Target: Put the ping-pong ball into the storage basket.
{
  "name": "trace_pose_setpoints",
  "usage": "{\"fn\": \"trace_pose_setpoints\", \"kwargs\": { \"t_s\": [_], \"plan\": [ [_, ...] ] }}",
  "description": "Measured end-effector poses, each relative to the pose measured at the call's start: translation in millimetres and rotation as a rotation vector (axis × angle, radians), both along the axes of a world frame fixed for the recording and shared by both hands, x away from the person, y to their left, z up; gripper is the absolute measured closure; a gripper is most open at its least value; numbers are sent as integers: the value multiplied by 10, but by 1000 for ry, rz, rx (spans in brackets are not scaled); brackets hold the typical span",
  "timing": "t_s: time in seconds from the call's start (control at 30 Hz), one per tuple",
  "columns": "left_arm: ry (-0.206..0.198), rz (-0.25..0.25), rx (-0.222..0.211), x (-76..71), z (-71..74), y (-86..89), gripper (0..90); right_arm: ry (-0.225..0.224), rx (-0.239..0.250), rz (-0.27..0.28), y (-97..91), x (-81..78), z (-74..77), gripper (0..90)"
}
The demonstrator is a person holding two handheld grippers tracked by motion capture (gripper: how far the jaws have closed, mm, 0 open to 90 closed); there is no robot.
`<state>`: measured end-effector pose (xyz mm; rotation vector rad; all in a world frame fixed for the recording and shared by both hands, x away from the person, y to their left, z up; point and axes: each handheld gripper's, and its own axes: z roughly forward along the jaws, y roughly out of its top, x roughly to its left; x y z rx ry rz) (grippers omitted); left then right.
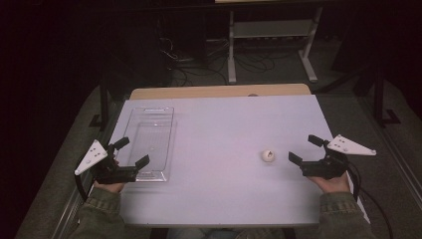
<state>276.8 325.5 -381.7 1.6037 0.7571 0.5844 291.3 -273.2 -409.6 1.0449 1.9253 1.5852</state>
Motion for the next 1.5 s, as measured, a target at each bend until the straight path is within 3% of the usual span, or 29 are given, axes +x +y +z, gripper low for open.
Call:
{"fn": "trace_pose_setpoints", "kwargs": {
  "t_s": [0.47, 0.63, 1.07, 1.5],
  "plan": [
    [27, -14, -1, 34, -25, 3, 0, -21, -14, 1, 9, -3, 3, 0],
    [48, -18, 17, 69, -44, -22, 0, -26, -14, -4, 12, -9, 11, 0],
    [63, -70, 61, 114, 96, -201, 0, -26, -24, -6, 14, -26, 49, 0],
    [75, -132, 126, 280, 273, -413, 0, -12, -15, -2, 4, -34, 50, 0]
  ]
}}
